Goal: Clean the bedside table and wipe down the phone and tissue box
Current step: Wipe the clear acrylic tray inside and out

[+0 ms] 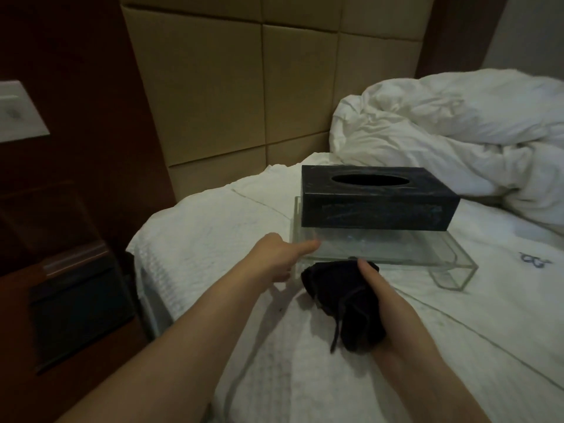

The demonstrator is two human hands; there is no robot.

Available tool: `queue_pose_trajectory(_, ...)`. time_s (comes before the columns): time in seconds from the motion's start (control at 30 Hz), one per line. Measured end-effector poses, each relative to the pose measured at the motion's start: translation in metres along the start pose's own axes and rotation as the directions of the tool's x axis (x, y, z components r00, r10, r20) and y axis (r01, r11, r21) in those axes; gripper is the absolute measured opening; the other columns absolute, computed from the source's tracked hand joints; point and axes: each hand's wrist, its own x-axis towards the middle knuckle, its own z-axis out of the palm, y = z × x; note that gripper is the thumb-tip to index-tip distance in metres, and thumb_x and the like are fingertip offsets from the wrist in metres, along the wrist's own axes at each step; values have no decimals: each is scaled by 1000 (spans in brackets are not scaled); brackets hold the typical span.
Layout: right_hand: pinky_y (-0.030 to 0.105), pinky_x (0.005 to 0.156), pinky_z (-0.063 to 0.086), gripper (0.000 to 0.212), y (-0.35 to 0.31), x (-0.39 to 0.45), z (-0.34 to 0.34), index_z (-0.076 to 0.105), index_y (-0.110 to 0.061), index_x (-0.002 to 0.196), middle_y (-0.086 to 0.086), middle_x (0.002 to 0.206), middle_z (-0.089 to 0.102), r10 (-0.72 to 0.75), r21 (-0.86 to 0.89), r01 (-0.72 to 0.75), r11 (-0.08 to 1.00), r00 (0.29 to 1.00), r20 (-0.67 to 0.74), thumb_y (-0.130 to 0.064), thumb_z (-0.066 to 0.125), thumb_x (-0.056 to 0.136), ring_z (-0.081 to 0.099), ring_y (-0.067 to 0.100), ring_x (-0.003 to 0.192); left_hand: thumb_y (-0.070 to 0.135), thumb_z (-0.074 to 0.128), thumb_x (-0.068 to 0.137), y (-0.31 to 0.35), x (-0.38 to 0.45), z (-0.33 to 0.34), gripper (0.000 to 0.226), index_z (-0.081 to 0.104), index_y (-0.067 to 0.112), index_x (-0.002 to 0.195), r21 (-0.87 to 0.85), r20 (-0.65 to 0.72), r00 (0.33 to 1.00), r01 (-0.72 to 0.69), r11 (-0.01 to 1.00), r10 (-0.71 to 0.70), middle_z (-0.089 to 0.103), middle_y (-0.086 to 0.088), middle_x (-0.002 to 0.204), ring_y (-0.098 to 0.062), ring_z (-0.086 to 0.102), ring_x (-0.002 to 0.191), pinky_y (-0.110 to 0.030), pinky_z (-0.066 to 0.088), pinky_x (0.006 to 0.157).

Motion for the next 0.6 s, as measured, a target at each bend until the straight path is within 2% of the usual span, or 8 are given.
queue_pose_trajectory(0.1,45,90,54,55,-15,7,11,69,-6,114,18,103,75,96,19,-95,995,994,-42,-49,74,81,73,33,96,66,66,86,-1,-3,3,68,67,2,111,49,-45,998,-31,998,33,59,-8,80,-27,66,84,-37,51,72)
queue_pose_trajectory(0.17,44,85,56,64,-18,10,18,67,-4,118,21,105,74,132,57,-129,990,990,-58,-51,77,76,73,35,95,64,66,87,-4,-7,6,52,63,12,79,60,-64,997,-46,997,50,63,-7,81,-27,69,90,-40,57,84)
queue_pose_trajectory(0.2,44,83,57,68,-16,12,20,67,-4,119,21,106,73,129,53,-126,991,990,-64,-51,79,73,73,36,94,63,66,88,-5,-9,5,50,57,17,71,70,-71,996,-52,996,57,65,-6,82,-26,69,91,-41,58,90)
queue_pose_trajectory(0.3,37,65,58,57,-14,17,19,70,-3,112,20,96,75,83,-15,-85,996,989,-126,-44,81,73,74,34,81,60,68,88,-4,-11,1,49,55,18,67,92,-96,991,-89,992,98,73,-10,92,-26,71,92,-45,57,95)
queue_pose_trajectory(0.37,35,62,57,47,-15,20,15,72,-2,107,19,90,76,77,-32,-81,996,990,-121,-37,80,76,73,31,72,60,67,88,-5,-10,1,49,60,15,73,122,-99,990,-92,988,104,73,-8,89,-24,70,88,-45,58,94)
queue_pose_trajectory(0.43,31,55,54,42,-15,19,12,73,-3,104,17,85,76,80,-31,-84,996,992,-96,-35,78,78,71,26,62,66,63,88,-4,-8,2,55,65,11,89,138,-103,989,-88,986,103,69,-7,95,-24,67,90,-46,57,94)
queue_pose_trajectory(0.5,26,46,50,36,-14,16,10,74,-4,99,14,78,75,70,-30,-73,997,994,-82,-34,76,80,69,22,53,73,57,86,0,-9,3,71,64,9,118,43,-88,992,-84,996,88,66,-8,119,-26,64,107,-44,55,98)
queue_pose_trajectory(0.6,26,45,49,29,-12,15,10,74,-2,94,14,74,74,70,-17,-72,997,994,-84,-30,74,83,68,22,52,74,59,84,14,-2,5,92,38,16,152,-198,-51,991,-131,971,123,45,-8,153,-29,50,135,-43,45,109)
